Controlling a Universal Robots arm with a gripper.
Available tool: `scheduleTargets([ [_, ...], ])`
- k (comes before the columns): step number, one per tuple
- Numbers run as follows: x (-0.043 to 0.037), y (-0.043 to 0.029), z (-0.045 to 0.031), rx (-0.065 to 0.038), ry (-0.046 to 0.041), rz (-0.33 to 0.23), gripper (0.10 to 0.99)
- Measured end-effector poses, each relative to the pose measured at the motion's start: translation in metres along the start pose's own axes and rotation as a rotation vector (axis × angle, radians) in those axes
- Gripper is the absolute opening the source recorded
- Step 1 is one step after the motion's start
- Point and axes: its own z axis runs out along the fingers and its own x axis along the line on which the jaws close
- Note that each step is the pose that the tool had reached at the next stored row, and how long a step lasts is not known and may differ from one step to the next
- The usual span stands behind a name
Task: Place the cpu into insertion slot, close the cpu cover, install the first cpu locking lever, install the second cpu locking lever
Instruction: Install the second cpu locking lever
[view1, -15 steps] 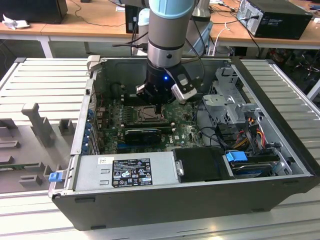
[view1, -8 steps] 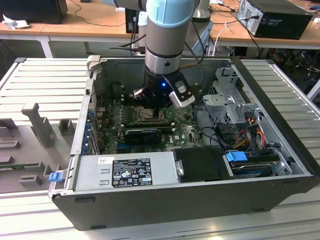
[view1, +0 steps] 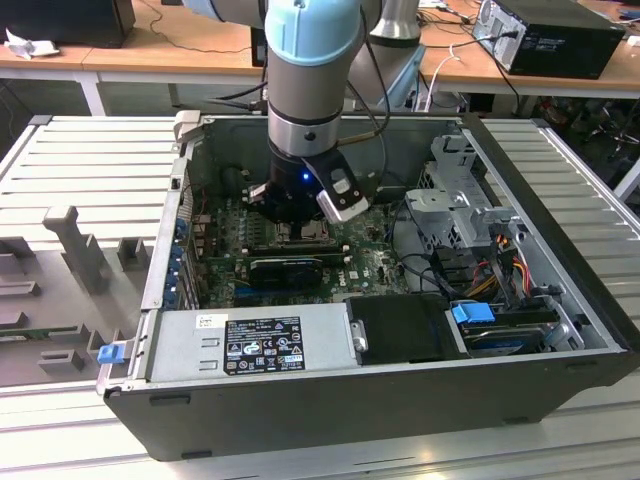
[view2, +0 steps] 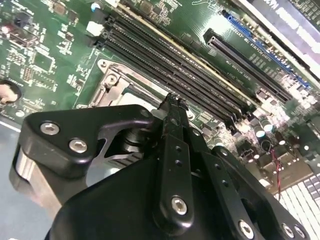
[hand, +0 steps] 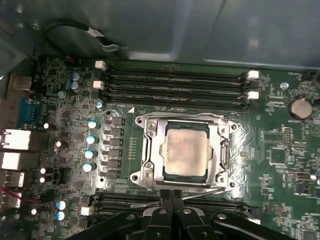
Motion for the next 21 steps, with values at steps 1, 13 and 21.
scheduleTargets([
  [1, 0.0004, -0.0004, 0.0027, 0.000, 0.0001, 0.000, 0.106],
  [13, 0.0187, -0.0172, 0.0090, -0.079, -0.0022, -0.022, 0.106],
  [21, 0.0286, -0.0226, 0.0168, -0.131, -0.0051, -0.026, 0.106],
])
